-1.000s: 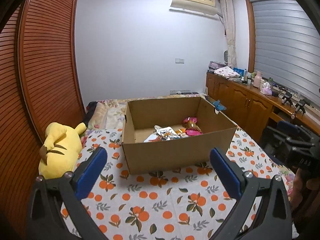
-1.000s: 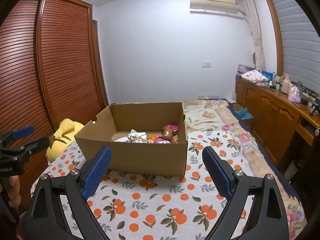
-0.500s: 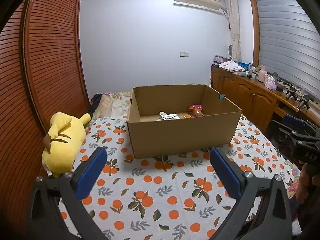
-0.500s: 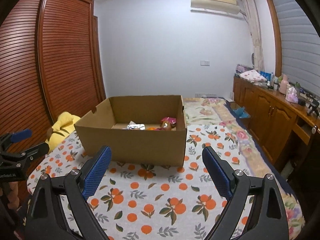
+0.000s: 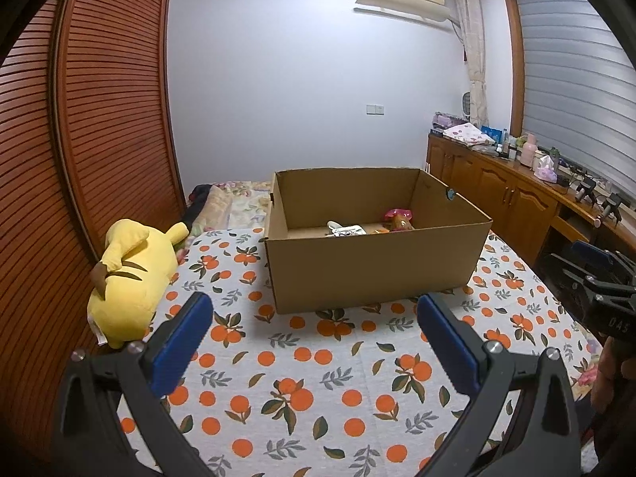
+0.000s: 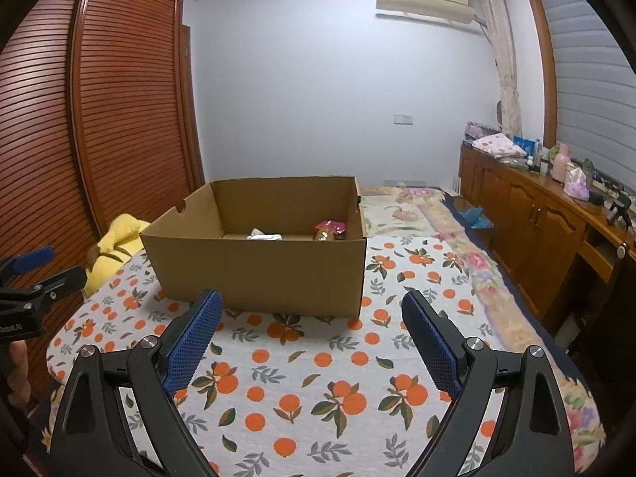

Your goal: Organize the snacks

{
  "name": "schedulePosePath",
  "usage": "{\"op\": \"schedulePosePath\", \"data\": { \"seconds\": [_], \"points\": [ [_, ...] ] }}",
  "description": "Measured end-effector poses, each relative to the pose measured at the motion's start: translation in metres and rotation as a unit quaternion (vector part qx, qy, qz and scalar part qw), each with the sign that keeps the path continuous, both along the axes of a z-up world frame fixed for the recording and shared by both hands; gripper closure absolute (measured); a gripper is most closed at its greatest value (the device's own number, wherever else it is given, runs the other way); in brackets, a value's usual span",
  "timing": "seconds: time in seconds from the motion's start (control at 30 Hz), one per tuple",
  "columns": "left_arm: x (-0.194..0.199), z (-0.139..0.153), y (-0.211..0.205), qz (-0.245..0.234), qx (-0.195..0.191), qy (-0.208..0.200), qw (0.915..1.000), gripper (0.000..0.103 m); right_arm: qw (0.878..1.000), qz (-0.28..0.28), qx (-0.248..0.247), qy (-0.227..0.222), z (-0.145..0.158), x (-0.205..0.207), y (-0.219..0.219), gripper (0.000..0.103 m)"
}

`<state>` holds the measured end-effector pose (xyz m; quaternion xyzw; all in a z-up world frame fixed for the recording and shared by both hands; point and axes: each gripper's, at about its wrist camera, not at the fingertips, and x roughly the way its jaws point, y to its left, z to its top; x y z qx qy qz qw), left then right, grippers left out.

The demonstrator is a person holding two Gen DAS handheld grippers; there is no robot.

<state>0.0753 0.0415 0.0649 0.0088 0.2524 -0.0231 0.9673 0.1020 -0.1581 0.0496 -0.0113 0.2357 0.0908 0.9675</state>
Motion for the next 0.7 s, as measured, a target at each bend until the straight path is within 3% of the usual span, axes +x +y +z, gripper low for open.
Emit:
{"op": "schedulePosePath", "data": {
  "seconds": [0.7],
  "points": [
    [-0.0008, -0.0037, 0.0013, 0.002, -0.003, 0.001, 1.0, 0.0, 1.0, 0.002, -0.002, 0.001, 0.0, 0.0015, 0.0011, 0.009]
  ]
}}
